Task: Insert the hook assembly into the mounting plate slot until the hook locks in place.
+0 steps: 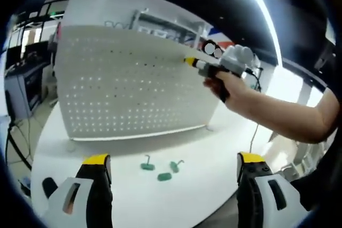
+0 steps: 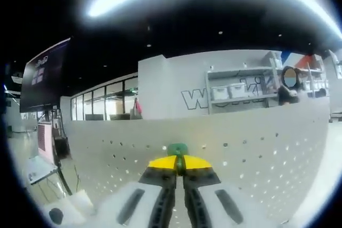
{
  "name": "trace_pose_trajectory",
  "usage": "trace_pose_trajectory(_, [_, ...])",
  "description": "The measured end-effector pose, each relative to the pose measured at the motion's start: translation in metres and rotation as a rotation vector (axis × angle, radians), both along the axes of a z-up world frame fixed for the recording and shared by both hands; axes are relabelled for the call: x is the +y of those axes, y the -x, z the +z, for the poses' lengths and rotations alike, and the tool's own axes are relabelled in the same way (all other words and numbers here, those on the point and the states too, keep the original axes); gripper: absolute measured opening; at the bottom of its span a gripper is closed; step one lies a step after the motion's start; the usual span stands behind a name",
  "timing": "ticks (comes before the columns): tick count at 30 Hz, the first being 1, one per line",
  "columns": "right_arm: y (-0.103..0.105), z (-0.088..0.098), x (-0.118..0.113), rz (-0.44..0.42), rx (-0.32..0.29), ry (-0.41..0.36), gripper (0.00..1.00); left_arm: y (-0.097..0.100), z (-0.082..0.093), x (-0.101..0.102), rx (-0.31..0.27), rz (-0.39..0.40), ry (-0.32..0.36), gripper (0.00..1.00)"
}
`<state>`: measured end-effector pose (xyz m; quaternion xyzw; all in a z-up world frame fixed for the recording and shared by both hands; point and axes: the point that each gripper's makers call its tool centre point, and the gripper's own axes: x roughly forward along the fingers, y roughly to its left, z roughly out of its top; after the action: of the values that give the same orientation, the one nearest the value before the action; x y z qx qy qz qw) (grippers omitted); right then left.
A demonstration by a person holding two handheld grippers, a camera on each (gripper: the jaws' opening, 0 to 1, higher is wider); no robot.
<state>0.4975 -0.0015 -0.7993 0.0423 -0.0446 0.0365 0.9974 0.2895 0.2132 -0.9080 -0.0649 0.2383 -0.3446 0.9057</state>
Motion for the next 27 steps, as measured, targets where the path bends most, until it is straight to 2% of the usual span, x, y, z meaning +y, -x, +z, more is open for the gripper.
trace_pose_trajectory(7, [-0.0062, 0.004, -0.0026, -0.024, -0.026, -0.019, 0.01, -0.0004, -0.0032, 0.0044, 0.004, -0.001, -0.021, 0.99])
trace_pose_trajectory(14, [-0.0069, 0.0032, -0.0007, -0.074, -0.045, 0.007, 0.01, -0.0018, -0.0036, 0.0047, 0.008, 0.012, 0.0, 0.98])
trace_pose_trajectory(20, [-0.0064, 0.0034, -0.0004, -0.08, -0.06, 0.017, 0.01, -0.0024, -0.0072, 0.007, 0.017, 0.022, 0.005, 0.98])
trace_pose_trajectory(27, [-0.0059, -0.0041, -0.0044, -0.086, -0.049, 0.008, 0.01, -0.0035, -0.0089, 0.0073, 0.019, 0.021, 0.005, 0.98])
